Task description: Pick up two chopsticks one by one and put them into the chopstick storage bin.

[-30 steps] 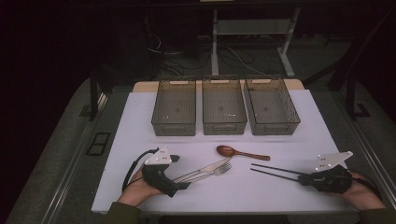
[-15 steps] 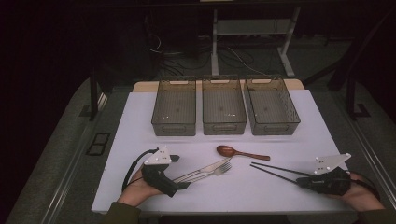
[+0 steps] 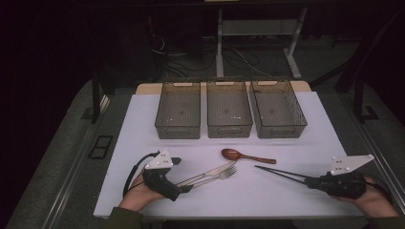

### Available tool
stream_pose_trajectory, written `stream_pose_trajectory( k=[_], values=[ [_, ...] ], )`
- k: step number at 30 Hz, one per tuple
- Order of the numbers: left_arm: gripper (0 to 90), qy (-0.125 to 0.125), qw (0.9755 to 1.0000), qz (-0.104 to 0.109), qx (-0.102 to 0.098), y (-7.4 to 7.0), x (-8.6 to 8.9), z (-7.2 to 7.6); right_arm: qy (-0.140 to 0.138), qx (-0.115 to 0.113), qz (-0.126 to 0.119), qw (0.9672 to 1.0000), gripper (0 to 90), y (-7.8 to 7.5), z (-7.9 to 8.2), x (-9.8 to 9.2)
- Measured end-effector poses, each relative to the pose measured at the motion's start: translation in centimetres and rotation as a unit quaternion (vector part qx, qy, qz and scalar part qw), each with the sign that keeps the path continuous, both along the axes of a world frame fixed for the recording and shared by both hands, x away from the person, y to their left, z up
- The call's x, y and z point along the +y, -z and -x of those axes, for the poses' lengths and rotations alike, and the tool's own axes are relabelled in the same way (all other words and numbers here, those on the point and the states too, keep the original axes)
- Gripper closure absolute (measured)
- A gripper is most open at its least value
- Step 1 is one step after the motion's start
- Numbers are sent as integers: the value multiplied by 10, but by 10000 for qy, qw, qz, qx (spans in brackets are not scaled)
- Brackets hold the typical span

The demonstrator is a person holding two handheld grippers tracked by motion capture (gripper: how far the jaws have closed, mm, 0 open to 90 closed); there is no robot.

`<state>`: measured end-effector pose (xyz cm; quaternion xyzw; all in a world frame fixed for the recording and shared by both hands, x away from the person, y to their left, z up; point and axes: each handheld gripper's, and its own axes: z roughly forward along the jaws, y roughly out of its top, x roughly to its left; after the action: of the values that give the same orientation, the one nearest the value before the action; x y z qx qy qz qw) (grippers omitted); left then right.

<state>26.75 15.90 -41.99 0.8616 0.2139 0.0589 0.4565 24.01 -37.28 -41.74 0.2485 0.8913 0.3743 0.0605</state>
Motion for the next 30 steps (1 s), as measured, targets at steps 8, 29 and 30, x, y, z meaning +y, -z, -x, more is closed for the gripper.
stream_pose_trajectory(
  k=[8, 29, 30],
  values=[
    [0, -65, 10000, 28, -30, 1, 2, 2, 316, -66, -303, 9990, 862, -10, -2, -3],
    [0, -122, 9997, 195, -82, 8, -1, 0, 1034, -186, -779, 9914, 861, -34, -39, 31],
    [0, -115, 9997, 165, -98, 8, -1, -1, 1072, -164, -785, 9910, 861, -35, -41, 33]
  ],
)
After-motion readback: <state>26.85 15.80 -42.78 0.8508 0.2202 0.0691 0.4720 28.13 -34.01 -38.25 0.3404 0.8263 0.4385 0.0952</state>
